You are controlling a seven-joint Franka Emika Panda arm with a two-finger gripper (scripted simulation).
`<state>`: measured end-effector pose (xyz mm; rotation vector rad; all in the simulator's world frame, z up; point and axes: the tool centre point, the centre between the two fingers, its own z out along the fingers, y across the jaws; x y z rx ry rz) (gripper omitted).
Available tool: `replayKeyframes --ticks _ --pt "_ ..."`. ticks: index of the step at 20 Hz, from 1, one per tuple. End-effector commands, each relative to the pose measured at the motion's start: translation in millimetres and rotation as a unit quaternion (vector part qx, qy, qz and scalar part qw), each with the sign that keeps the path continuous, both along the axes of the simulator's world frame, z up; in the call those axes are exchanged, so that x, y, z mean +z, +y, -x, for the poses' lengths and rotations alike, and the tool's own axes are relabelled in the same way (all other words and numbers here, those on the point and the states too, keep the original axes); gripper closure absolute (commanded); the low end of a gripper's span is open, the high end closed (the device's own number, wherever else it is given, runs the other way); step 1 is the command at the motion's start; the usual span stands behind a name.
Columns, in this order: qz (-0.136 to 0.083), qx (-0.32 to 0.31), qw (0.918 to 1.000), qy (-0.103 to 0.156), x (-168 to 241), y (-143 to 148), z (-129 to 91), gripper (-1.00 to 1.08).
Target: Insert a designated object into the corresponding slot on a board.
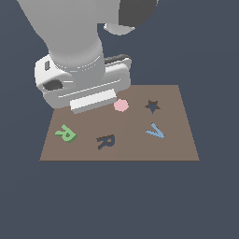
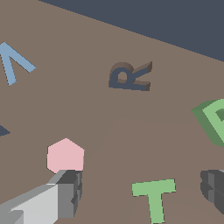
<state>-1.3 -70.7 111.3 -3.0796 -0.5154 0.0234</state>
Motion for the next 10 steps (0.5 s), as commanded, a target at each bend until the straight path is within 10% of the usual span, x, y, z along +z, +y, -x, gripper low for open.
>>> replayKeyframes --ticks 1,10 --pt "0.001 0.035 0.9994 -0.001 -8 -15 -4 -0.92" --pt "0.003 0.158 0.9874 -0.006 -34 -63 -30 -0.92"
